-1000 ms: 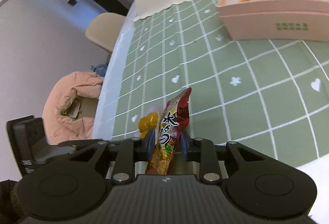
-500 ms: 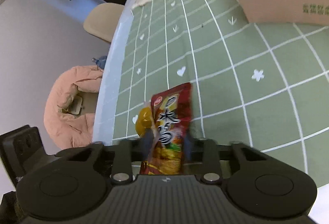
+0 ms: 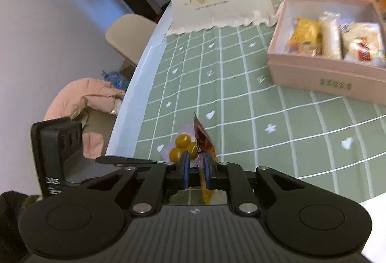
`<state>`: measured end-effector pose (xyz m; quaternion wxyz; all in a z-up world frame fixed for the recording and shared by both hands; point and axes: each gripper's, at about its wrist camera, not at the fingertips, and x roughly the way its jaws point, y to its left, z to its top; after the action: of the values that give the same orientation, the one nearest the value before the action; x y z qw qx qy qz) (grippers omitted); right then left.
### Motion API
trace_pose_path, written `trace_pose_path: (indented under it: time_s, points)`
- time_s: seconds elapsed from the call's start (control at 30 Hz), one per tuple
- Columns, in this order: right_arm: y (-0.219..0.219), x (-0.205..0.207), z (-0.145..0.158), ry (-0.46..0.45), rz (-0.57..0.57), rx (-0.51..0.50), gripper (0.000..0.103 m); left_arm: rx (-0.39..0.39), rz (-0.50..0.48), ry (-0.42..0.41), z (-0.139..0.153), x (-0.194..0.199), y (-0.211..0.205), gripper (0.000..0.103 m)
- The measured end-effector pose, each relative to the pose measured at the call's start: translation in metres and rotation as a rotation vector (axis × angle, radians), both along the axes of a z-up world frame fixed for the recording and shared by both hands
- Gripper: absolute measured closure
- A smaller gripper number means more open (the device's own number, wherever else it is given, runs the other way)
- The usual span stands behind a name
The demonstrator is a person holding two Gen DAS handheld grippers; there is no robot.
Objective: Organize snacks
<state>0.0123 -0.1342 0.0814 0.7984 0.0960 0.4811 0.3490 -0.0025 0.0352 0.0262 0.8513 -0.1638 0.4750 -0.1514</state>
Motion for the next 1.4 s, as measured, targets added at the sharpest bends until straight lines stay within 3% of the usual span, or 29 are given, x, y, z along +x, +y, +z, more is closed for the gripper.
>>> trace_pose_path:
  time_s: [0.13,0.27,0.33,0.47,0.6,0.67,0.77,0.83,0.93,1.0,1.2,1.3,1.4]
  points:
    - [0.013,0.004,-0.02,0.037,0.007,-0.012,0.078,-0.048,0.036,0.028,-0.011,0.0,0.012,0.093]
    - [0.037,-0.005,-0.022,-0.113,0.044,-0.225,0.074,-0.008,0.02,0.017,-0.006,-0.002,0.011,0.092]
    - [0.039,-0.005,-0.03,-0.114,0.055,-0.278,0.072,-0.007,0.01,0.016,-0.005,-0.003,0.01,0.092]
    - [0.022,0.007,-0.053,0.031,0.028,-0.172,0.073,0.001,0.001,0.013,-0.006,-0.006,0.009,0.092]
    - [0.004,0.018,-0.064,0.14,-0.028,-0.047,0.082,0.02,-0.013,0.016,-0.004,-0.007,0.007,0.092]
    - [-0.005,0.018,-0.062,0.157,-0.051,-0.008,0.084,0.034,-0.032,0.0,0.005,-0.013,0.007,0.092]
    - [-0.018,0.01,-0.051,0.111,-0.089,-0.031,0.084,0.042,-0.023,-0.055,0.025,-0.021,0.016,0.092]
    - [-0.029,0.007,-0.048,0.09,-0.116,-0.057,0.084,0.077,0.02,-0.084,0.036,-0.021,0.024,0.091]
    - [-0.043,0.004,-0.049,0.081,-0.152,-0.083,0.084,0.232,0.084,-0.104,0.044,-0.016,0.031,0.09]
    - [-0.053,0.002,-0.052,0.098,-0.169,-0.072,0.084,0.32,0.074,-0.084,0.041,-0.008,0.028,0.088]
    - [-0.059,-0.003,-0.053,0.085,-0.173,-0.094,0.084,0.41,-0.054,-0.037,0.025,0.003,0.004,0.081]
    - [-0.05,-0.005,-0.055,0.076,-0.171,-0.111,0.083,0.43,-0.095,-0.035,0.019,0.002,-0.005,0.062]
    - [-0.05,-0.005,-0.058,0.081,-0.175,-0.107,0.083,0.445,-0.122,-0.031,0.016,0.003,-0.008,0.055]
